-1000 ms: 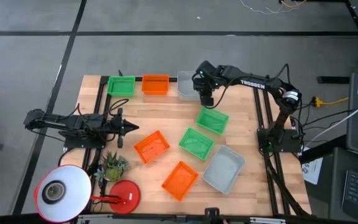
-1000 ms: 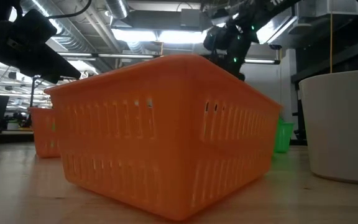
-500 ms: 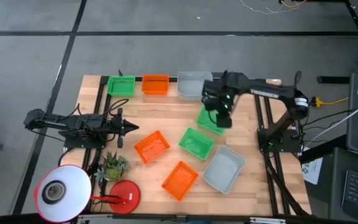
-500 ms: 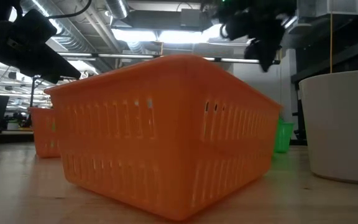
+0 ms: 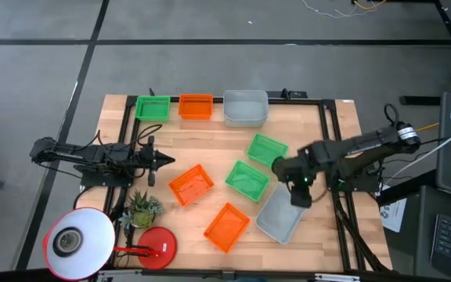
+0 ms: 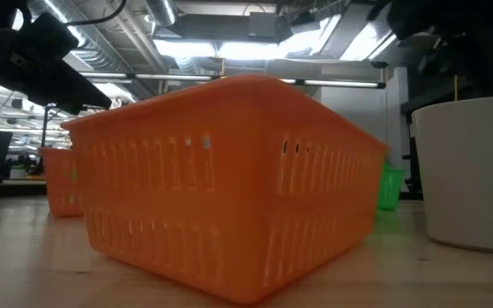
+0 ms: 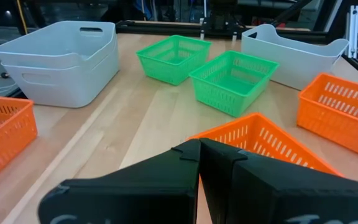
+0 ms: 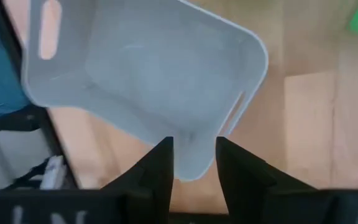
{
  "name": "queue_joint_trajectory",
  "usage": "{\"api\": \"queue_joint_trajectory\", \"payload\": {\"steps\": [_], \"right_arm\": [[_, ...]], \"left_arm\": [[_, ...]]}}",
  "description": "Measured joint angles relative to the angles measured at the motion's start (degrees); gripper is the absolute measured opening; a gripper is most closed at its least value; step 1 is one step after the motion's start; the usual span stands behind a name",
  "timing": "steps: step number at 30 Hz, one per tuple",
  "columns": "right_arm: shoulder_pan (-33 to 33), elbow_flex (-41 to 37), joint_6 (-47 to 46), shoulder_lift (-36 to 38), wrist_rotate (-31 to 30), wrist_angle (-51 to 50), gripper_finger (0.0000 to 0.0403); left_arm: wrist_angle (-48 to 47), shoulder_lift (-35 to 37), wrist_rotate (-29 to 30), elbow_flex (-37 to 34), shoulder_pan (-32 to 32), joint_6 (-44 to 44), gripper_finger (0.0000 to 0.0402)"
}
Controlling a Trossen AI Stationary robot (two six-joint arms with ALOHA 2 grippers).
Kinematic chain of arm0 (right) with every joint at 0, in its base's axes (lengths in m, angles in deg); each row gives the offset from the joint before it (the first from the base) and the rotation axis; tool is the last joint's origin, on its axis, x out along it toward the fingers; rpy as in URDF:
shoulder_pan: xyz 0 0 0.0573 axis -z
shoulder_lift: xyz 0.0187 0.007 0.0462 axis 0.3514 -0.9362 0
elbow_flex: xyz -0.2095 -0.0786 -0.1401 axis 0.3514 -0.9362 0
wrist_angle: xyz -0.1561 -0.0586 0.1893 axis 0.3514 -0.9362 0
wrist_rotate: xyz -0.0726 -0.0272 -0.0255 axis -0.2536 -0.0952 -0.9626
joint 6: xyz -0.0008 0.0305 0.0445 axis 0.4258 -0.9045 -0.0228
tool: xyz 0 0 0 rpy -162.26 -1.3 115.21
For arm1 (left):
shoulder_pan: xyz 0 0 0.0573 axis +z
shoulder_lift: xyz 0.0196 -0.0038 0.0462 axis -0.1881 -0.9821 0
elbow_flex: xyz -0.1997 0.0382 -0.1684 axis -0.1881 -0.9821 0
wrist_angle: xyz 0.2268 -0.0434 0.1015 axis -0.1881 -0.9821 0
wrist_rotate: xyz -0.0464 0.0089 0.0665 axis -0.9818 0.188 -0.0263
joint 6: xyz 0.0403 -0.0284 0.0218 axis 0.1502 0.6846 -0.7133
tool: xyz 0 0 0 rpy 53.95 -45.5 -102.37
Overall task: Stack baskets by color
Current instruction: Stack the bottom gray bin on the top gray bins
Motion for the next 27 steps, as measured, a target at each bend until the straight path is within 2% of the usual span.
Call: {"api": "queue_joint_trajectory", "payload": {"steps": [3,7,13,20,27], "right_arm": [[-4.49,-2.75,2.5,-0.03,-5.24,2.83,0.0119],[-10.3,-7.92,11.72,-0.3,-2.45,11.98,0.0119],[-16.36,-11.18,7.36,-0.3,-1.48,19.08,0.0119],[-21.97,-11.35,7.02,-0.85,-1.48,19.82,0.0119],[-23.74,-11.35,7.2,-4.61,-4.4,19.8,0.0119]], "left_arm": [[-0.01,-0.02,0.81,0.0,0.0,-0.04,0.0],[0.0,-0.01,1.05,0.0,0.0,-0.06,0.0],[-0.01,-0.02,1.41,0.0,0.0,-0.06,0.0],[-0.01,-0.01,2.38,0.0,-0.02,-0.07,0.0],[-0.01,0.0,2.38,0.0,-0.01,-0.06,0.0]]}}
